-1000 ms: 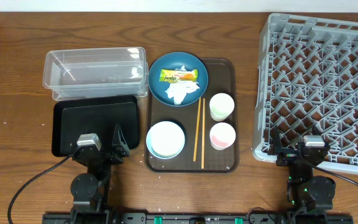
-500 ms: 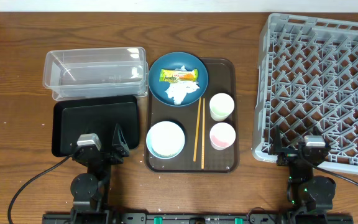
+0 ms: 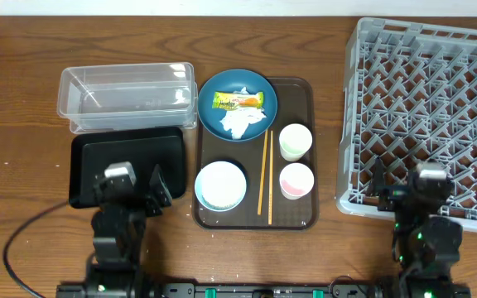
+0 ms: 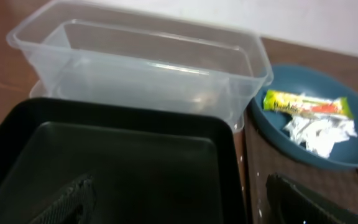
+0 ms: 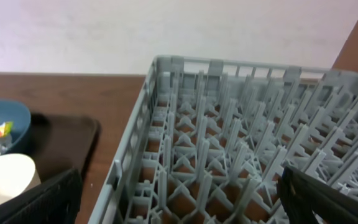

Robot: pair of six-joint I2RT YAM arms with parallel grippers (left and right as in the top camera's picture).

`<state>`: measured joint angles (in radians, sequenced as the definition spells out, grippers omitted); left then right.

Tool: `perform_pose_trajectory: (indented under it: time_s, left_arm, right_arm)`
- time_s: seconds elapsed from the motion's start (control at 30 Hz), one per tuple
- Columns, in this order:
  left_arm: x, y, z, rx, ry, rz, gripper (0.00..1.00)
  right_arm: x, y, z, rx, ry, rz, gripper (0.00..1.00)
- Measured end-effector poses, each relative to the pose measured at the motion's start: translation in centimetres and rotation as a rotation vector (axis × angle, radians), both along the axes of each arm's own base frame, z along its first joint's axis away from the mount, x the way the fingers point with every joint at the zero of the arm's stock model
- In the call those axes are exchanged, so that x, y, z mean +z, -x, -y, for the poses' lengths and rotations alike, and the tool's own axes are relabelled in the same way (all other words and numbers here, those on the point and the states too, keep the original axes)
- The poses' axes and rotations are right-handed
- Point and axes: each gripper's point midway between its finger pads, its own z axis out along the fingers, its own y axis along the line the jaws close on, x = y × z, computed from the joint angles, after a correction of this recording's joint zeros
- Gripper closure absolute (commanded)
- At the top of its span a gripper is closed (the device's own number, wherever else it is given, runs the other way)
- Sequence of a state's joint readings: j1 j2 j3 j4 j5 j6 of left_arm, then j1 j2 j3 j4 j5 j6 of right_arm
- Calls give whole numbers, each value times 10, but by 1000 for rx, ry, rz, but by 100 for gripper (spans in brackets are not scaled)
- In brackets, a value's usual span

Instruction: Sort waste into correct bins and load items into the dishwasher rack

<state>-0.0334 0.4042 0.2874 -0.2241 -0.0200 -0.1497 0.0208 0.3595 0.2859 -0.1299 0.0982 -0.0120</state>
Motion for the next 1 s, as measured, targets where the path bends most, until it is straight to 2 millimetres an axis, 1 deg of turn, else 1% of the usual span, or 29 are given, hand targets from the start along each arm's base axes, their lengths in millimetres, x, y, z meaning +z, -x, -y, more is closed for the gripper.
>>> perform_pose_trajectory:
  time_s: [0.07, 0.13, 0.23, 0.3, 0.4, 0.5, 0.57, 0.63, 0.77, 0.87, 1.0]
  left_arm:
    - [5, -3, 0, 3, -4, -80, 10]
    - [8, -4, -1, 6, -10, -202, 10]
    - [9, 0, -1, 6, -17, -379, 10]
    - [17, 2, -2, 8, -23, -503, 10]
    - [34, 1, -2, 7, -27, -602, 10]
    - [52, -7, -1, 7, -27, -621, 10]
    - [62, -18, 2, -7, -14, -588, 10]
    - [68, -30, 8, -30, 5, -543, 10]
    - [73, -52, 19, -77, 27, -491, 11]
    - [74, -72, 36, -147, 7, -480, 11]
    - [69, -106, 74, -295, -74, -491, 11]
  right_arm:
    - [4, -7, 0, -2, 2, -59, 1]
    - [8, -16, 0, -3, 3, -135, 1]
    - [9, -26, 0, -4, 6, -243, 1]
    - [7, -32, 0, -3, 8, -341, 1]
    - [6, -40, 0, -3, 11, -463, 1]
    - [14, -51, -1, -3, 12, -518, 1]
    - [21, -57, -2, 6, 7, -524, 1]
    - [28, -61, -4, 12, 4, -511, 1]
    - [36, -65, -5, 18, 1, -483, 1]
    - [36, -66, -5, 18, 1, -481, 1]
    - [36, -66, -5, 18, 1, -482, 1]
